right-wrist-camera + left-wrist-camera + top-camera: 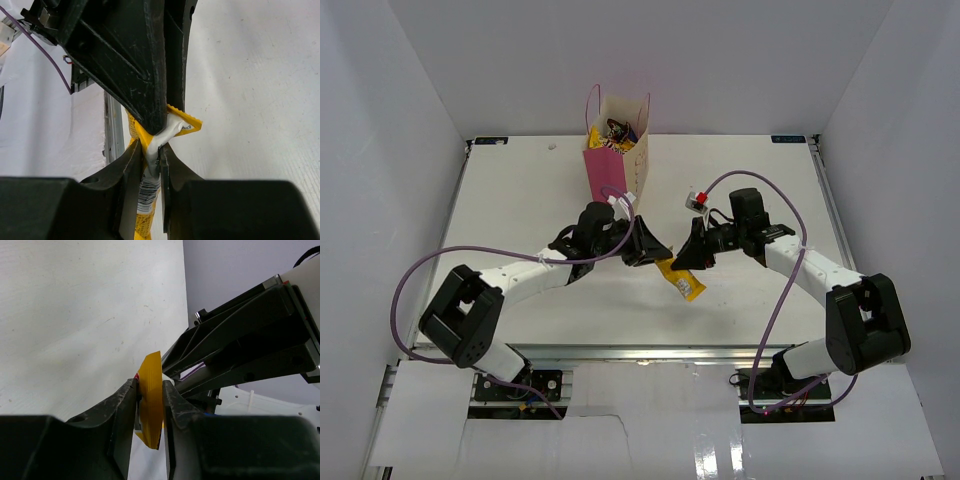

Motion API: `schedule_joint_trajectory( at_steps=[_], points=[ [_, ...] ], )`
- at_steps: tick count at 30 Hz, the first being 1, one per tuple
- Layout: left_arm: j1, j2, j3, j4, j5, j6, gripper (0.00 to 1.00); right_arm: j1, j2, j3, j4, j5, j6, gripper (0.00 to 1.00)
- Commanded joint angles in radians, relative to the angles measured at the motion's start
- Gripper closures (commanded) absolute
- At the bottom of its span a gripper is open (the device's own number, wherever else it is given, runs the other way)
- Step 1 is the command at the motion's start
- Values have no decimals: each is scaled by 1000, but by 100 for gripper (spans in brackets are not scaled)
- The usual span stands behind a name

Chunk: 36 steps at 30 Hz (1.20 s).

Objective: Place the snacks into the paper bag

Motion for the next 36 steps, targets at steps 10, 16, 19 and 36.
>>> schedule_joint_trajectory(
  at_steps=[10, 16, 19, 36],
  points=[
    [-24, 24, 50, 15, 123, 32, 100, 0, -1, 69, -5, 7, -43, 76],
    [-16, -5, 148, -192, 88, 185, 100, 0, -25, 83, -56, 23, -83, 49],
    [7, -44, 177, -284, 63, 231, 100, -3, -39, 84, -68, 23, -95, 44],
    [346, -87, 649, -591, -23, 515, 100, -250, -97, 213, -88, -88, -57, 41]
  ],
)
